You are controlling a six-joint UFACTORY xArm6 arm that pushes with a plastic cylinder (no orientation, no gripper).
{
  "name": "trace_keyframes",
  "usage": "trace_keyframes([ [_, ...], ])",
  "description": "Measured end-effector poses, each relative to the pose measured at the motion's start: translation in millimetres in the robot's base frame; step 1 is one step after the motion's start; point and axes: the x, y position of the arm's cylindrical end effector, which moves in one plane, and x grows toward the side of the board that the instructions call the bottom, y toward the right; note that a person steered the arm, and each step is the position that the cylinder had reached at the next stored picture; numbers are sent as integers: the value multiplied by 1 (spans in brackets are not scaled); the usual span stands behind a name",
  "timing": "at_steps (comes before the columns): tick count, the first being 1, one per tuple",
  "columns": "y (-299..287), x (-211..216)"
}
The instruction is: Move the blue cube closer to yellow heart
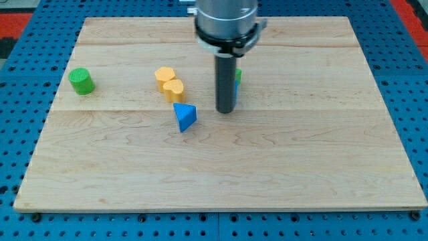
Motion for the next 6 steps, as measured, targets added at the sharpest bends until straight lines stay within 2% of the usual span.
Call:
trace_keyframes([
  [1,6,-18],
  [2,67,-18],
  [3,84,-44],
  [6,-159,-56],
])
